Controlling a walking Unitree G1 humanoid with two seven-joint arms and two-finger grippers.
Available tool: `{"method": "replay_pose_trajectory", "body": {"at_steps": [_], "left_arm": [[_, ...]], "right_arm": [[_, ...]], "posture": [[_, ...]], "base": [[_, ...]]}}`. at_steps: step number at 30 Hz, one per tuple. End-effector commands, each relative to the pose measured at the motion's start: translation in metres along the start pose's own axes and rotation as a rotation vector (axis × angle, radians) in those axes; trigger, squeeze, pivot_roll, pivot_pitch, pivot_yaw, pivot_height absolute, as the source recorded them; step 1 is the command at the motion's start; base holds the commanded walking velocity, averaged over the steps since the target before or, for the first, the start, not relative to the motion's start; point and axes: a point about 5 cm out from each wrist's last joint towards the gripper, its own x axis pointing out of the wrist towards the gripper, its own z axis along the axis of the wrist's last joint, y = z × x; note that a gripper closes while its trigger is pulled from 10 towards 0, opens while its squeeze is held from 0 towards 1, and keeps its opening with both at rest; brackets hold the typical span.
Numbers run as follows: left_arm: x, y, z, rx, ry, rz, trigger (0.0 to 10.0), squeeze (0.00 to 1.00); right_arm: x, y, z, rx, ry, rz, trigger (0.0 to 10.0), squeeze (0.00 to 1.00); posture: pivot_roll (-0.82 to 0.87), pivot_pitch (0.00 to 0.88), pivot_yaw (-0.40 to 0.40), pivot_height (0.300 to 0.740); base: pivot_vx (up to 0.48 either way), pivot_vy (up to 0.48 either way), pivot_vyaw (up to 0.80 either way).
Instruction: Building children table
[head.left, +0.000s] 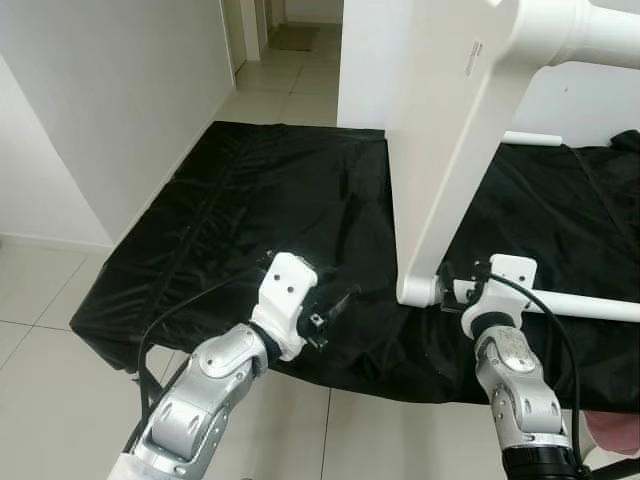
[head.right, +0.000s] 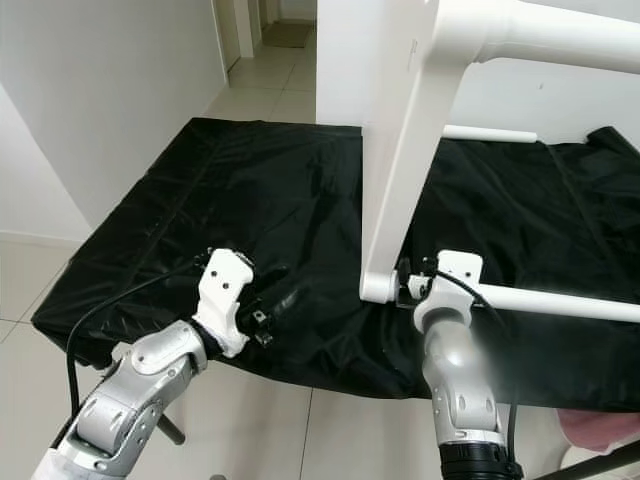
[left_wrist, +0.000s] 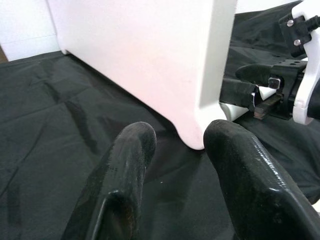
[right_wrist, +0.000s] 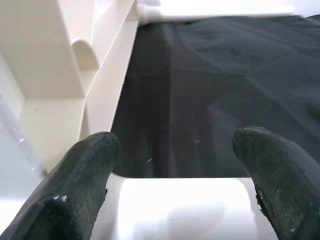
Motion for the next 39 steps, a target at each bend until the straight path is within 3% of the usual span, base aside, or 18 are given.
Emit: {"method": "replay_pose_trajectory", "body": {"at_steps": [1,19,28,39], "left_arm": [[-0.001,-0.003,-0.002,-0.008,0.017,-0.024,10.0,0.00],[-0.004,-0.002,0.002,0.006,0.029,-0.014,10.0,0.00],[-0.008,-0.002,0.005,0.006,0.037,-0.038,10.0,0.00],[-0.023,-0.007,0.010,-0.004,0.051,-0.141,10.0,0.00]], "right_arm": [[0.003,0.002,-0.001,-0.003,0.004,0.021,10.0,0.00],[0.010,0.019,-0.007,0.026,0.049,0.228,10.0,0.00],[0.010,0.028,-0.010,0.032,0.056,0.275,10.0,0.00],[0.015,0.055,-0.012,0.044,0.063,0.386,10.0,0.00]], "posture": [[0.02,0.037,0.028,0.740],[0.04,0.044,0.014,0.740],[0.06,0.045,0.007,0.740],[0.08,0.046,-0.021,0.740]], "base": [[0.000,0.000,0.00],[0.000,0.000,0.00],[0.000,0.000,0.00],[0.000,0.000,0.00]]}}
